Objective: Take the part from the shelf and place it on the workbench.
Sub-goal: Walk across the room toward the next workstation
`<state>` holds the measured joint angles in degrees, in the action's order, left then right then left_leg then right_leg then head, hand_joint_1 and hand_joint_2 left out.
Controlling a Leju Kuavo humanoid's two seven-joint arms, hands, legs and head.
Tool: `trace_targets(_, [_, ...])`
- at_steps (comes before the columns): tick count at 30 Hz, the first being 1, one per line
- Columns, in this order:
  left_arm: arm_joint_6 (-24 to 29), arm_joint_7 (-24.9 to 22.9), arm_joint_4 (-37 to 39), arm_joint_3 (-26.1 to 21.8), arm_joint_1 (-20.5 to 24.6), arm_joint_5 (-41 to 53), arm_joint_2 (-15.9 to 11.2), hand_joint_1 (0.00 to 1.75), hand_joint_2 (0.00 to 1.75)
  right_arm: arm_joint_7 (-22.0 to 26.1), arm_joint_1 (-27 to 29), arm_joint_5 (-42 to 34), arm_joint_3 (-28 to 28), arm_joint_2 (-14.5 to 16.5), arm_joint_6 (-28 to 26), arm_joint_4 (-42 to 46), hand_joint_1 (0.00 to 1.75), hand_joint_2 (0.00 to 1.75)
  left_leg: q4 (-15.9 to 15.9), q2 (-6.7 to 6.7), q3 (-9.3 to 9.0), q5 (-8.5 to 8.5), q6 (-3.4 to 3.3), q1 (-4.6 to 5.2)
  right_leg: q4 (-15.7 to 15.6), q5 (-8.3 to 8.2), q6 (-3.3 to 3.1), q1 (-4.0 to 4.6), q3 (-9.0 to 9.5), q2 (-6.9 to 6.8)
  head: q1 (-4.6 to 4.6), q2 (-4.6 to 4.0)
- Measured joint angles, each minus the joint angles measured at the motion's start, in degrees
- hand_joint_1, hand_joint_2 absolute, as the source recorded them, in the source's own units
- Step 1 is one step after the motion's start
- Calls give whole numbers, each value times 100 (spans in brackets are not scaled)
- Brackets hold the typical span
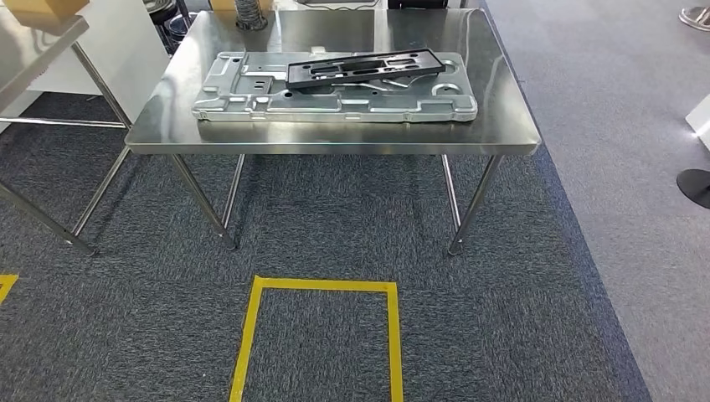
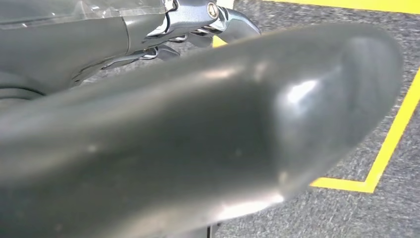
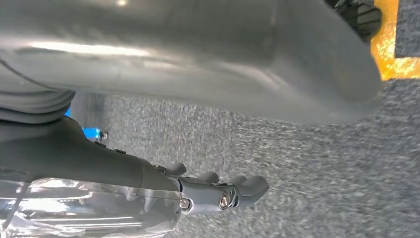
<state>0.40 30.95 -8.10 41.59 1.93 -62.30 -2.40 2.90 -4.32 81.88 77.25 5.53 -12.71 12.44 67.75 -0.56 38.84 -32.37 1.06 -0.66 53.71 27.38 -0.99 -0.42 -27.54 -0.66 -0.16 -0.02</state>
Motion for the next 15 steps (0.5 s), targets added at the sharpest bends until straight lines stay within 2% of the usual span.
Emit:
trace_targets(1, [14, -6, 1, 1, 1, 1, 1, 0, 0, 28, 0, -62, 31, -1, 78, 0, 0, 0, 363, 1, 46, -167, 10, -1, 15, -70, -6, 14, -101, -2, -8, 1])
trace_targets(2, [32, -17, 1, 2, 6, 1, 1, 0, 0, 47, -2, -122, 68, -2, 169, 0, 0, 0, 585, 1, 23, -178, 12, 0, 36, -131, -6, 27, -204, -2, -8, 1])
trace_targets(3, [53, -34, 1, 2, 11, 1, 1, 0, 0, 49, -4, -178, 107, -2, 259, -1, 0, 0, 624, 2, -84, -60, 5, 0, 67, -184, -1, 36, -308, -2, -8, 1])
trace_targets(4, [72, -62, 0, 3, 17, 1, 1, 0, 0, 40, -7, -226, 146, -1, 352, -2, 0, 0, 473, 2, -283, 127, -12, 1, 106, -229, 8, 42, -413, 0, -9, 1])
trace_targets(5, [89, -97, -1, 5, 26, 1, -1, 0, 0, 27, -11, -262, 183, -1, 447, -4, 0, 0, 149, 3, -569, 272, -39, 2, 152, -269, 23, 47, -510, 2, -9, 1])
trace_targets(6, [109, -135, -1, 8, 39, 0, -3, 0, 0, 11, -15, -288, 217, 1, 534, -8, 0, 0, -301, 3, -913, 300, -69, 13, 205, -303, 43, 59, -593, 3, -10, 1])
trace_targets(7, [137, -177, -1, 10, 53, -5, -7, 0, 0, -14, -18, -306, 247, 1, 612, -10, 0, 0, -740, 2, -1208, 231, -95, 24, 255, -336, 68, 70, -659, 0, -6, 1])
trace_targets(8, [179, -225, -1, 12, 68, -17, -9, 0, 0, -48, -24, -320, 271, 2, 671, -12, 0, 0, -1069, 2, -1409, 121, -120, 38, 290, -371, 100, 75, -702, -4, -4, 1])
trace_targets(9, [226, -276, -1, 13, 77, -32, -11, 0, 0, -85, -31, -332, 289, 2, 710, -13, 0, 0, -1263, 0, -1504, 35, -144, 54, 307, -406, 135, 76, -726, -10, -3, 1])
trace_targets(11, [345, -417, -1, 15, 81, -68, -8, 0, 0, -181, -44, -355, 323, -1, 751, -13, 0, 0, -1323, -10, -1471, 72, -212, 52, 330, -446, 211, 53, -757, -9, -2, 0])
trace_targets(12, [397, -487, -1, 15, 82, -80, -6, 0, 0, -226, -49, -364, 343, -2, 762, -13, 0, 0, -1330, -18, -1442, 118, -254, 45, 423, -368, 247, 42, -800, 0, 6, 0])
trace_targets(13, [446, -553, -1, 16, 83, -91, -4, 0, 0, -265, -49, -371, 362, -3, 771, -13, 0, 0, -1340, -28, -1405, 167, -290, 38, 628, -209, 281, 29, -884, 12, 16, 0])
trace_targets(15, [498, -640, -1, 17, 83, -115, -3, 0, 87, -301, -48, -378, 386, -2, 789, -14, 0, 0, -1331, -38, -1310, 242, -326, 43, 1353, 261, 337, 2, -1159, 29, 33, 0])
